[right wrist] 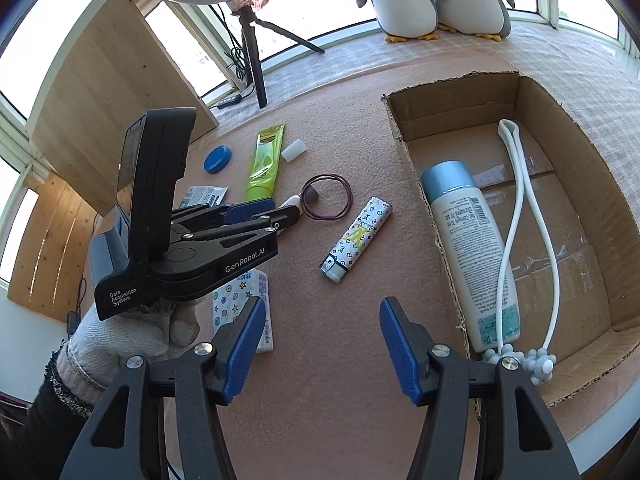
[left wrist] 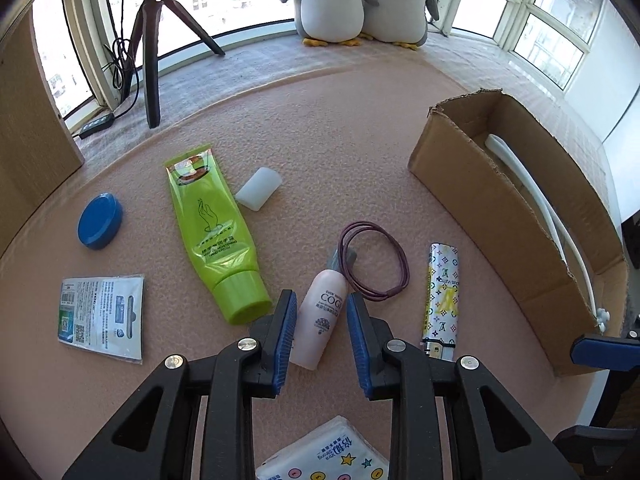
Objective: Organize objects
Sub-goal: 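Move the open left tool over the pink-capped white COCO bottle, then close the left tool on the COCO bottle while the right tool grasps the patterned lighter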
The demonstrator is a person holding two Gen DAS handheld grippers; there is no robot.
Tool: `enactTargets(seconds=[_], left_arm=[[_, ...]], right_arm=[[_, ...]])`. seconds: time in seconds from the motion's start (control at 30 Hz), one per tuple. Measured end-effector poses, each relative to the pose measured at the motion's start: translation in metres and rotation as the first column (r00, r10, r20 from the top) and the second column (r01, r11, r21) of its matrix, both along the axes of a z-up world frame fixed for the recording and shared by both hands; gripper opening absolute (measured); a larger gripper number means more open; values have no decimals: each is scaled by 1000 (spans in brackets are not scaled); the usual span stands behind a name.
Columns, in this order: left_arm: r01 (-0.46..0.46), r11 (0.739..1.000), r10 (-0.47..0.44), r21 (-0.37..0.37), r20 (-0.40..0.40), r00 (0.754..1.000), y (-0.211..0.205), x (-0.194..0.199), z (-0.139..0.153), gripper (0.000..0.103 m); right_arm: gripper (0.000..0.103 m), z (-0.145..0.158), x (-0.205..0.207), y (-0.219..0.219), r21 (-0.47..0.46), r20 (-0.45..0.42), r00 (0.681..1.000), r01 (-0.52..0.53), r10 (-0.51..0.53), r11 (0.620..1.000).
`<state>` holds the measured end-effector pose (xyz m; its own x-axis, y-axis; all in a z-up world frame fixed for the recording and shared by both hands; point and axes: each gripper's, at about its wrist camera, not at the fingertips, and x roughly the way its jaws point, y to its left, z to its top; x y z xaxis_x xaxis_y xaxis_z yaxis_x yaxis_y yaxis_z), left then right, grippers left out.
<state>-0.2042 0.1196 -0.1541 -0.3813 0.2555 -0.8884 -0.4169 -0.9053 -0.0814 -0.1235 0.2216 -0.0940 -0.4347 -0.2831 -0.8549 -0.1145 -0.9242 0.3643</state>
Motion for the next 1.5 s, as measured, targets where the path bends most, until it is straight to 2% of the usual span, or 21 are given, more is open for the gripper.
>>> enactTargets(seconds=[0.13,0.33,0.53,0.63,0.73,0.97,1.27,1.5], left_arm=[[13,1000,-13,1,26,1000,1,3,-10,23],[-26,999,25,27,32,999,-10,8,-12,23],[-20,1000,20,7,28,999,-21,24,-12,22],[-1,1000,1,-18,6,1000,-23,38,-12,22],[-7,1000,7,0,17,1000,-33,44,-12,22],[-41,999,40,22,38,998,-52,50,-10,22],[-63,997,60,53,53,997,-68,57,-11,22],[-79,994,74,81,68,995,-75,57,-11,22]], right_arm=[[53,-11,-7,0,-11,24,1000,11,-11,1000],[51,-21,-17,-1,-4,53,998,27,-27,1000],[50,-23,-25,-10,0,55,998,11,-11,1000],[50,-26,-27,-18,26,64,998,-8,7,1000],[46,-32,-26,-28,67,79,996,-35,30,997],[45,-44,-35,-24,76,109,993,37,-45,996],[45,-58,-48,-9,31,153,964,215,-217,976],[46,-60,-64,-15,120,118,966,217,-231,969]])
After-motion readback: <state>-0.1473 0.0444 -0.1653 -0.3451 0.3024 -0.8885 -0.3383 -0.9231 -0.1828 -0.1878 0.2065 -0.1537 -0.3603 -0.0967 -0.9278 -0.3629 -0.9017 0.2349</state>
